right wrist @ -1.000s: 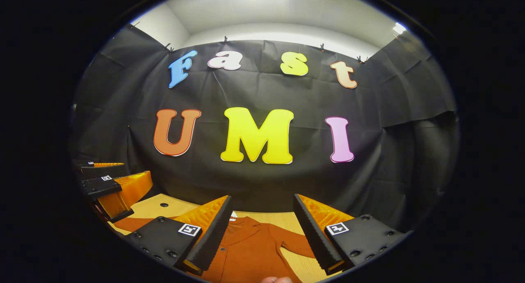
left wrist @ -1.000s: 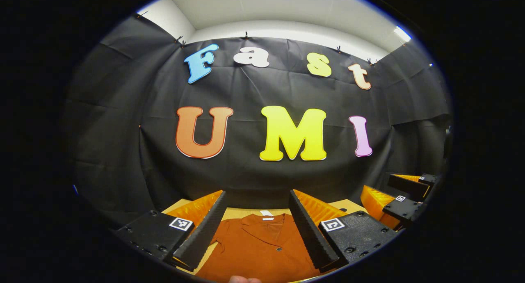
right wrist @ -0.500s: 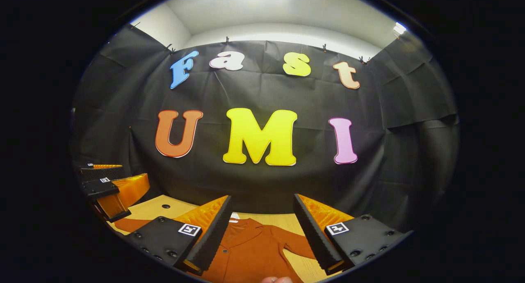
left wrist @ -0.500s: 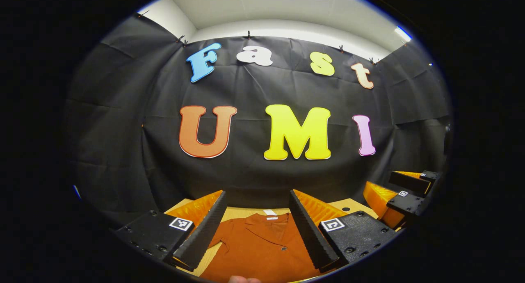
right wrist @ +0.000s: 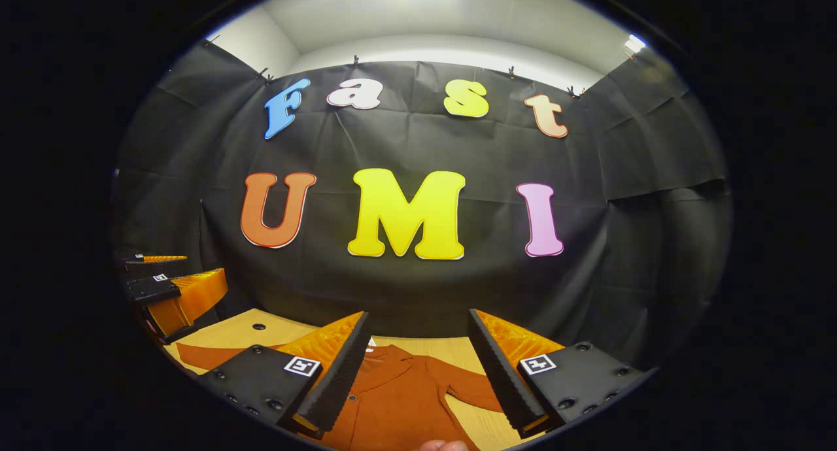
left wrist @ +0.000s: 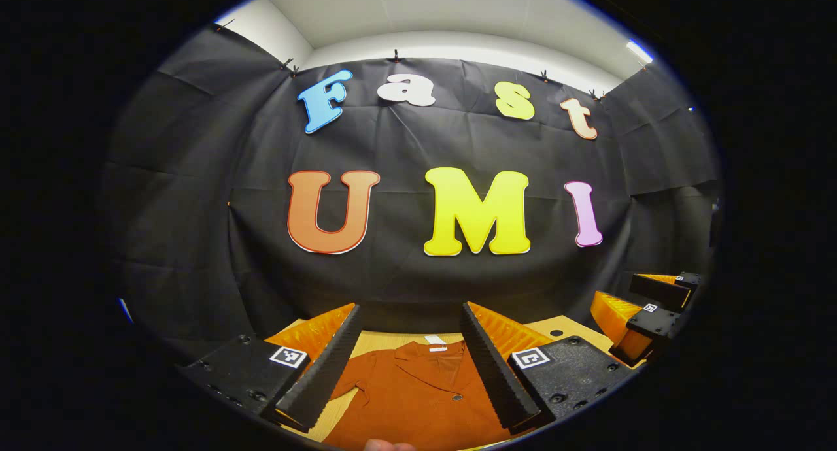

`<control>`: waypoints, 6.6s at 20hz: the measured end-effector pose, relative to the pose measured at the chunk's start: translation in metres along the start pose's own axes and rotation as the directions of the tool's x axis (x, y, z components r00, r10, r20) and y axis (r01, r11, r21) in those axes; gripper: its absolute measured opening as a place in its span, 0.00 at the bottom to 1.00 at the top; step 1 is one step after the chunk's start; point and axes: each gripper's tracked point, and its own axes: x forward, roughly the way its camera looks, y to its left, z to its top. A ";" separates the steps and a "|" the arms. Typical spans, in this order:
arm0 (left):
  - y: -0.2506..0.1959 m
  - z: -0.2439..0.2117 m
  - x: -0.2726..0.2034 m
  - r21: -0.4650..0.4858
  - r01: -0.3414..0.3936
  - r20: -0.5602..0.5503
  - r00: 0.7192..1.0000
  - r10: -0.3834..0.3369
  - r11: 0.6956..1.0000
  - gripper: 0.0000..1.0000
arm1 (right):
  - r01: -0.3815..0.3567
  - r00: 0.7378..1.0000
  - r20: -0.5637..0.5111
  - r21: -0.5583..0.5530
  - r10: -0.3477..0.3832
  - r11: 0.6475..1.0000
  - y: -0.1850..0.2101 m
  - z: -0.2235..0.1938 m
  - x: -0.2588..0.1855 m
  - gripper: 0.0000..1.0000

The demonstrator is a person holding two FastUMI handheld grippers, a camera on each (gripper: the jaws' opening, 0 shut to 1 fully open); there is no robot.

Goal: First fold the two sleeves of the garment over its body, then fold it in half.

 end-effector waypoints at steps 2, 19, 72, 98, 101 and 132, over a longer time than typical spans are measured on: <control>-0.001 0.002 0.001 0.007 -0.001 0.004 1.000 0.001 1.000 0.98 | 0.000 1.000 -0.003 0.002 0.000 1.000 -0.001 0.000 0.000 0.94; -0.027 -0.028 0.011 0.018 0.049 -0.065 0.997 -0.048 0.999 0.98 | 0.056 0.994 -0.100 0.064 -0.050 0.996 -0.061 -0.038 0.013 0.94; 0.041 -0.073 0.011 0.063 -0.212 -0.228 0.948 0.221 0.975 0.99 | 0.288 0.786 -0.570 -0.009 -0.242 0.958 -0.329 -0.240 0.108 0.01; 0.302 -0.114 -0.070 -0.054 -0.442 -0.314 0.859 0.406 0.895 0.98 | -0.384 0.779 -0.594 -0.202 0.199 0.901 0.263 -0.302 0.267 0.02; 0.314 -0.122 -0.084 -0.037 -0.466 -0.339 0.838 0.428 0.884 0.98 | -0.447 0.737 -0.621 -0.151 0.267 0.882 0.302 -0.333 0.259 0.04; 0.337 -0.343 -0.064 0.048 -0.656 -0.674 0.535 0.510 0.753 0.83 | -0.151 0.879 -0.446 0.073 0.168 0.986 -0.006 -0.106 0.080 0.96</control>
